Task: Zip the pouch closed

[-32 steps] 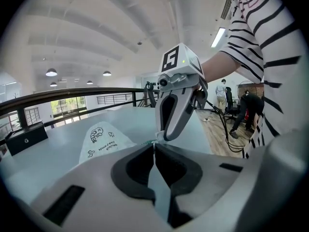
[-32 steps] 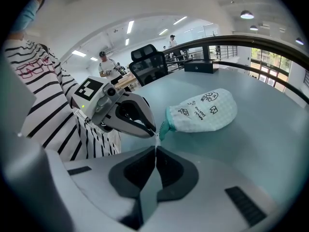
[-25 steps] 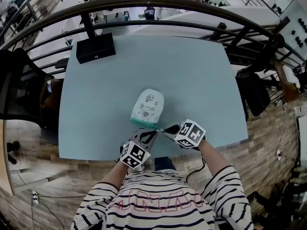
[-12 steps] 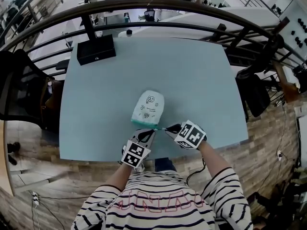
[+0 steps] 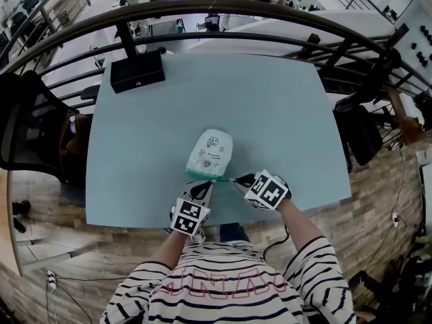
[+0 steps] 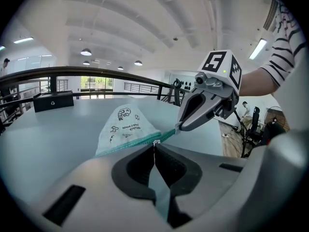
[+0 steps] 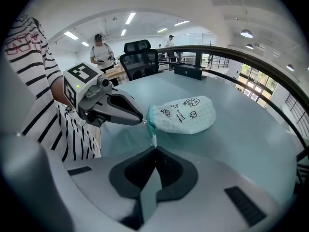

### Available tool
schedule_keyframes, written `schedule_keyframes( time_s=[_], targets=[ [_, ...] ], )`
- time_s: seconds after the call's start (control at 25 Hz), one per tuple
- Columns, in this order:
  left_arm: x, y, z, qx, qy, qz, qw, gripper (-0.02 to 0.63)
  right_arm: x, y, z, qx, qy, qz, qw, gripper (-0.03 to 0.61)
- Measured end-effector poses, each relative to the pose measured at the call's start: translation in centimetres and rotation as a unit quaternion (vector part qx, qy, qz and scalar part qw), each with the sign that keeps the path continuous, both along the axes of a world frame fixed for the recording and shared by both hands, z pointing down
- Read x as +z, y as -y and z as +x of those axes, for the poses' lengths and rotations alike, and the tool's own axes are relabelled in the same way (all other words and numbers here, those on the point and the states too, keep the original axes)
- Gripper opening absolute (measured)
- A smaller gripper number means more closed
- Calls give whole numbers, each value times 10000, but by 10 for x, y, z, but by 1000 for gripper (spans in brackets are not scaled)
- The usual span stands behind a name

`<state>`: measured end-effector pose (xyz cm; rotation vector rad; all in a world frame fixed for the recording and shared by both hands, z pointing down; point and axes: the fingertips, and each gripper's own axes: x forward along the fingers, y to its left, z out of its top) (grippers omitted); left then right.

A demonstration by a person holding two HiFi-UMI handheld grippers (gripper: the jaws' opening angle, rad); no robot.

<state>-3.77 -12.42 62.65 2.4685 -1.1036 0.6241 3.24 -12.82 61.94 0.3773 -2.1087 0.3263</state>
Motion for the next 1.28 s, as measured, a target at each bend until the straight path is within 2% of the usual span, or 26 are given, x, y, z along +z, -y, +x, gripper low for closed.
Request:
schedule_keyframes(
  time_s=[0.76,1.28],
  targets=[
    [14,24,-60,-775,446,-204,9958,28,6,10,20,305,-233,245,9990,28],
    [24,37,-77,-871,711,-268,9933,29,12,10,22,483,-173,269,9983,28]
  ],
)
